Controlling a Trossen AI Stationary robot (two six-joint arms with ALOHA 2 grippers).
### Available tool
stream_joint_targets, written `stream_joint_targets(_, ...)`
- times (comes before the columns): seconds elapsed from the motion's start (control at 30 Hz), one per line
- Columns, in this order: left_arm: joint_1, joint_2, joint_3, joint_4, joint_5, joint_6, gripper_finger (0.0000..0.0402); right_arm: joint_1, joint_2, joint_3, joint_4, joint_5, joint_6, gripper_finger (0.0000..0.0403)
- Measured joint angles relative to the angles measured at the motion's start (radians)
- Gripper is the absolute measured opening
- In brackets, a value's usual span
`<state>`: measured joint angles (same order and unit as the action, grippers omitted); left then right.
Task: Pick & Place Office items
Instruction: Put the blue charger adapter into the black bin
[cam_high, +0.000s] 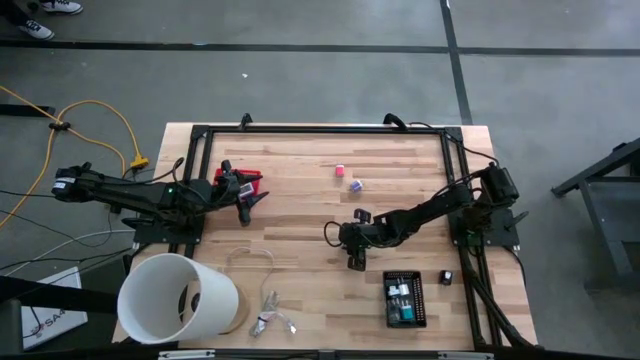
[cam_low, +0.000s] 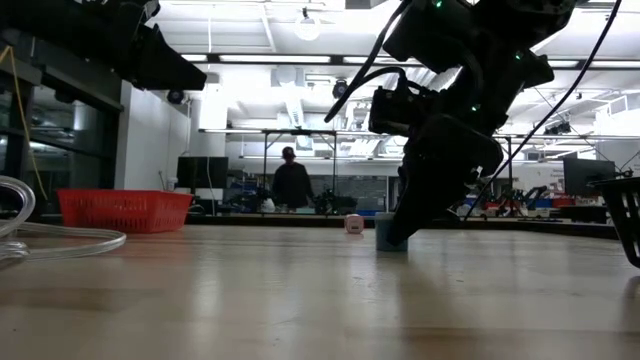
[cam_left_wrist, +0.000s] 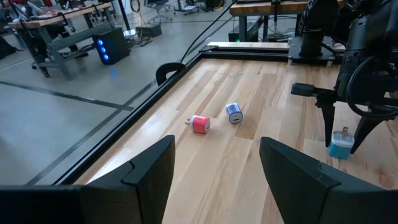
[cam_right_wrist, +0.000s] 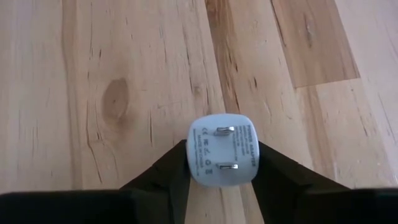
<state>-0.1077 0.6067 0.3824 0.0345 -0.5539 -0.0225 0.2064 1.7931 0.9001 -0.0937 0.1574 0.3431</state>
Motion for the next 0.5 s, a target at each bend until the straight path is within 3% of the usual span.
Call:
stream_joint_targets(0.23, 0.0, 0.0, 0.0, 0.0, 0.0, 0.0, 0.0227, 0.0, -0.016, 0.0, -0.002, 0.0, 0.0, 0.0122)
stream_joint_targets(0.5, 0.0, 0.0, 0.0, 0.0, 0.0, 0.0, 0.0227, 0.002, -0.127, 0.0, -0.046, 0.052, -0.004, 0.0129)
